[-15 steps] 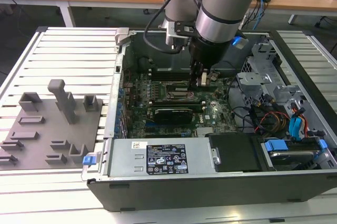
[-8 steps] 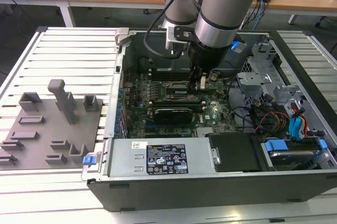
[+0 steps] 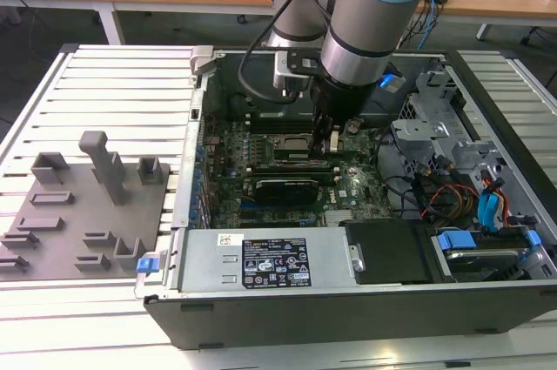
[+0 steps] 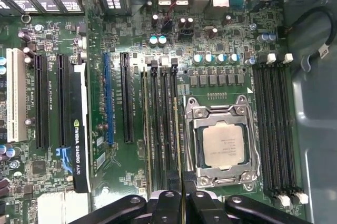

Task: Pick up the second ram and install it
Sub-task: 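Insert the second ram into the second slot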

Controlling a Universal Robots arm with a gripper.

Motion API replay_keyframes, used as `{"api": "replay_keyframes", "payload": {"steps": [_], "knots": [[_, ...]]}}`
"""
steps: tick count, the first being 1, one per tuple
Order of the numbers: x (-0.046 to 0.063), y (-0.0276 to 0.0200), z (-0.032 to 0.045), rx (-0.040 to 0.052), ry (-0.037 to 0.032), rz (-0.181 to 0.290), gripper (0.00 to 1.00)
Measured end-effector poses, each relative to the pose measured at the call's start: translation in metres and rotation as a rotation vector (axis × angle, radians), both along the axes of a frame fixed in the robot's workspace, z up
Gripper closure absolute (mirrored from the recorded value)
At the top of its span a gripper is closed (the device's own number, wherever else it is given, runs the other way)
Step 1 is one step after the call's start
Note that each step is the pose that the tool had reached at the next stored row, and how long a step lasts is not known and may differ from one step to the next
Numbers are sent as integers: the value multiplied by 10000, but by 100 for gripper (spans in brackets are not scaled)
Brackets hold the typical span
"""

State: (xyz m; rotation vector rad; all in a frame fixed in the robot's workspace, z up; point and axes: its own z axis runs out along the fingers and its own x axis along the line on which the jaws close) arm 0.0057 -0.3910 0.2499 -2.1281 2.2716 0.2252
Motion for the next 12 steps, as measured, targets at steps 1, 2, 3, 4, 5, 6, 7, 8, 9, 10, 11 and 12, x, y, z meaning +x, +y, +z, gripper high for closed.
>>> {"api": "replay_keyframes", "payload": {"steps": [1, 2, 3, 4, 5, 6, 7, 8, 9, 10, 11, 12], "knots": [[0, 0, -7, 0, 0, 0, 87], [0, 0, -16, -1, 0, 0, 87], [0, 0, -23, 0, 0, 0, 87], [0, 0, -29, 0, -1, 0, 87], [0, 0, -43, 0, 0, 0, 87], [0, 0, -55, 1, 0, 0, 87], [-5, 0, -72, -1, -1, -3, 87], [-19, -1, -80, -1, 0, 0, 87], [-41, -3, -80, -6, 1, 4, 87], [-85, -3, -82, -15, -2, 14, 87], [-150, -4, -82, -41, -9, 16, 87], [-192, -4, -82, -84, -16, 14, 87]]}}
